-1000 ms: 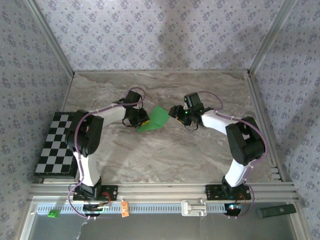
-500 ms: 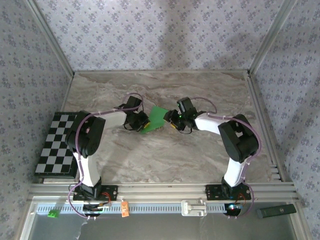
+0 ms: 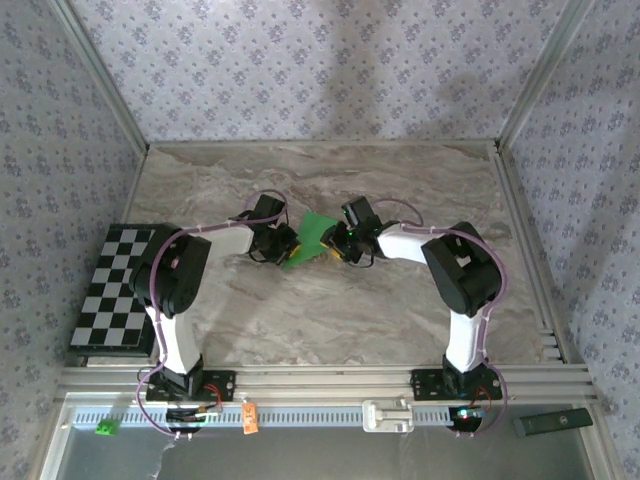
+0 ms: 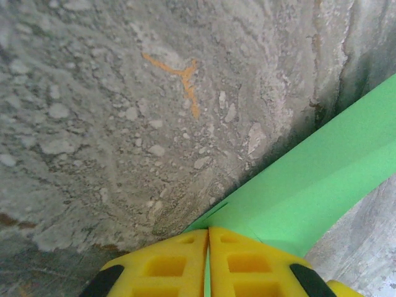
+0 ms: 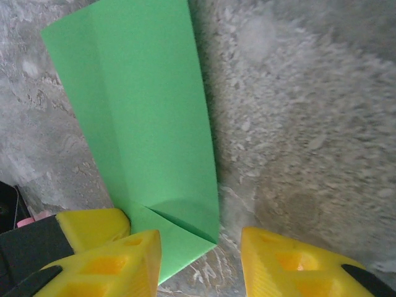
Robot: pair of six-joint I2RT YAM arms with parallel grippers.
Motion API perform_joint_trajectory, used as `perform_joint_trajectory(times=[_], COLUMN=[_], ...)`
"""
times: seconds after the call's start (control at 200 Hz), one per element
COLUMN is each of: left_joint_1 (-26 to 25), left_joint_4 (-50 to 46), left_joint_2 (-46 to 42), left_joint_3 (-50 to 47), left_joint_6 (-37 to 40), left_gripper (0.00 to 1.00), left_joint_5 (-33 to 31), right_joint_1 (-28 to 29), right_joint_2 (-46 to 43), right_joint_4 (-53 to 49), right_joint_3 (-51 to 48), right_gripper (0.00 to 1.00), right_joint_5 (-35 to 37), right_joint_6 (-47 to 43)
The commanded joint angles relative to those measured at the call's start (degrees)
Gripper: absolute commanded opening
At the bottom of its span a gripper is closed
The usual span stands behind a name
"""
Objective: Fold a paper plane with a square sheet of paper (pick it up from the middle)
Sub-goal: Fold the wing for the fifth time at the center of the table.
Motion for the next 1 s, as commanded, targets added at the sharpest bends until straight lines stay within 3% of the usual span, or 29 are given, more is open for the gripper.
perform_joint_trajectory(times=[0.0, 0.285, 0.64, 0.994], left_joint_1=[-0.33, -0.31, -0.31, -0.29], left_joint_4=[-3.95, -3.78, -3.82, -3.72], left_joint_2=[0.18, 0.35, 0.17, -0.04], left_joint_3=[-1.74, -1.92, -2.34, -2.39], left_joint_6=[-1.17, -1.08, -1.17, -1.08], left_gripper=[0.10, 0.10, 0.10, 0.10], left_joint_5=[-1.37, -1.10, -1.27, -1.23], right_joint_1=[0.79, 1.72, 1.03, -0.06], right_joint_2=[1.71, 3.48, 1.00, 1.05], right_joint_4=[-1.77, -2.95, 4.54, 10.65], right_joint_3=[2.06, 4.17, 1.21, -1.66], right_gripper=[0.38, 0.34, 0.30, 0.17], right_joint_5=[-0.34, -1.21, -0.90, -2.12], right_joint_6=[1.13, 1.26, 1.51, 3.99])
